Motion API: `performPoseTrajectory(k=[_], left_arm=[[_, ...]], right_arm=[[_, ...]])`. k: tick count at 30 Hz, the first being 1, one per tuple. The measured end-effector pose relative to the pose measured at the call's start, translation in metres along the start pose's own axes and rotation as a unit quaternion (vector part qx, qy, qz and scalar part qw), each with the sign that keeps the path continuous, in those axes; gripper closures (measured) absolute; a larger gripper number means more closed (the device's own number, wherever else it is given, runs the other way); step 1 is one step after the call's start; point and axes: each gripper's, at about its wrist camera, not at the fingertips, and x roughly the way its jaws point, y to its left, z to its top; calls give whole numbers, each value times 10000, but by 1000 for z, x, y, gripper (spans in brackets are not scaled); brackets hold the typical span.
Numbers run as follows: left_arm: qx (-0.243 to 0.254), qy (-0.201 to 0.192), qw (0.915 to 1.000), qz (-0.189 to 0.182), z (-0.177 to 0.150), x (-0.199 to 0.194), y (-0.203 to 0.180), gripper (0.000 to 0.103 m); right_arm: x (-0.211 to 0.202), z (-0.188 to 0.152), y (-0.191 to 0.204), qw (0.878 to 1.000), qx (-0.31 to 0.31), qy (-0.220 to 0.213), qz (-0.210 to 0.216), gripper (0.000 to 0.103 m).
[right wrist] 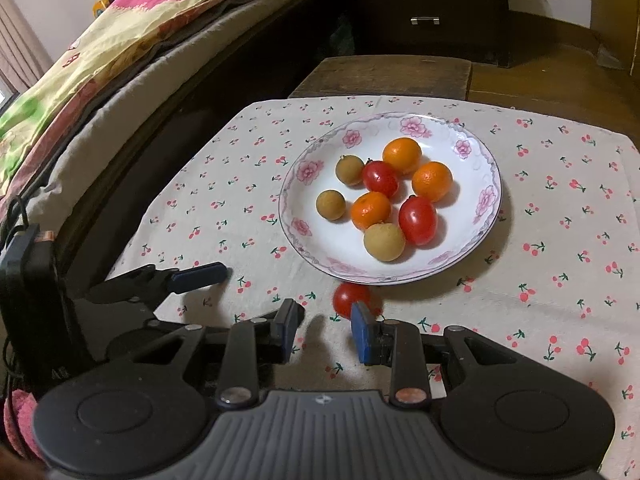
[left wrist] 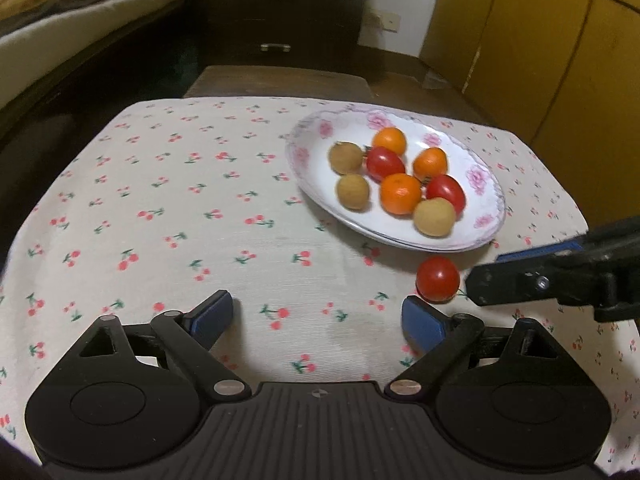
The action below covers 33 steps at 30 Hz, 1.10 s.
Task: Organize fruits
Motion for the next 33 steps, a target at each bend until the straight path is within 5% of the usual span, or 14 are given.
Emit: performPoseTrajectory(k=[4, 9, 16, 33], left_arm=[[59, -138, 9999, 24, -5, -2, -2, 6], [821, -513, 9950, 239, -25, 4, -19, 0], [521, -720, 9946, 540, -31, -1, -4, 0], [521, -727, 9945, 539, -31, -1, -4, 0]], right_arm=[[3, -1, 0, 10000, -5, 50, -21, 72], [3, -2, -1, 10000, 22, 42, -36, 72], [8, -2, -7, 9999, 84, 108, -68, 72], [3, 0, 6, 9999, -7, 76, 107, 72]])
